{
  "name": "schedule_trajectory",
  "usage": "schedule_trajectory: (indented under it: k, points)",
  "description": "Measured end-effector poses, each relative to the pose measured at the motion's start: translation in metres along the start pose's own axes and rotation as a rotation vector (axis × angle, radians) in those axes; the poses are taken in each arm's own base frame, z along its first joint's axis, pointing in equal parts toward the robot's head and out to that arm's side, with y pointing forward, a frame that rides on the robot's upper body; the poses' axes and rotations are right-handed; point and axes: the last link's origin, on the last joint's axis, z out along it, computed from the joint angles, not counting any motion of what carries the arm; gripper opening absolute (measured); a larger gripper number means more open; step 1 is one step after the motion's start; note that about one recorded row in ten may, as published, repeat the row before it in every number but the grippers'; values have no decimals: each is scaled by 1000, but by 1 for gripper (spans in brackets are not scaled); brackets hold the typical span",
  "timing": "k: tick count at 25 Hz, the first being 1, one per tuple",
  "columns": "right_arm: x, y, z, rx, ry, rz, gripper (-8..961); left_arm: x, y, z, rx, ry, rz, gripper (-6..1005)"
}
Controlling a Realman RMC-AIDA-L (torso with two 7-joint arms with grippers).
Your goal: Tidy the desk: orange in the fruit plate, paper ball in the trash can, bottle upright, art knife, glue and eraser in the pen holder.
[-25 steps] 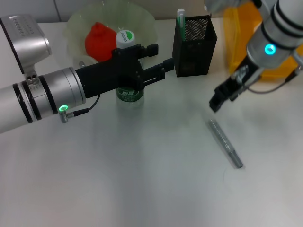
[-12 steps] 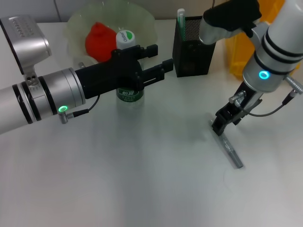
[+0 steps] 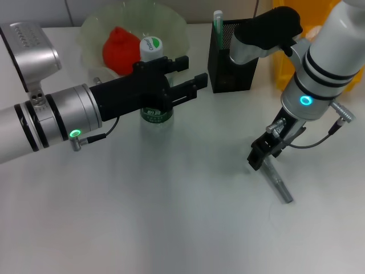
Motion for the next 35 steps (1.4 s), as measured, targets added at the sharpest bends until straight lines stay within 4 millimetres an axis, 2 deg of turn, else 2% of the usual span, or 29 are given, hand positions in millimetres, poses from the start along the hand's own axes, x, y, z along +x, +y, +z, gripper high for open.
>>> schedule_trajectory:
  k: [5,8,13,30,35]
  points:
    - [1,-1,2,-1,2,12,527,0,0,0,-1,0,-1,605]
    - [2,-1,3,-2,4,24,425,-1,1,-1,-3,-1,-1,604]
    - [4,-2,6,-5,19,40,389,-1,1,-1,-5,-1,-1,605]
    - [6,-4,9,-4,21,53,358,-2,1,-4,-3,5,-8,604]
    - [5,-5,8,-10,9,61,230,-2,2,-4,-4,6,-9,604]
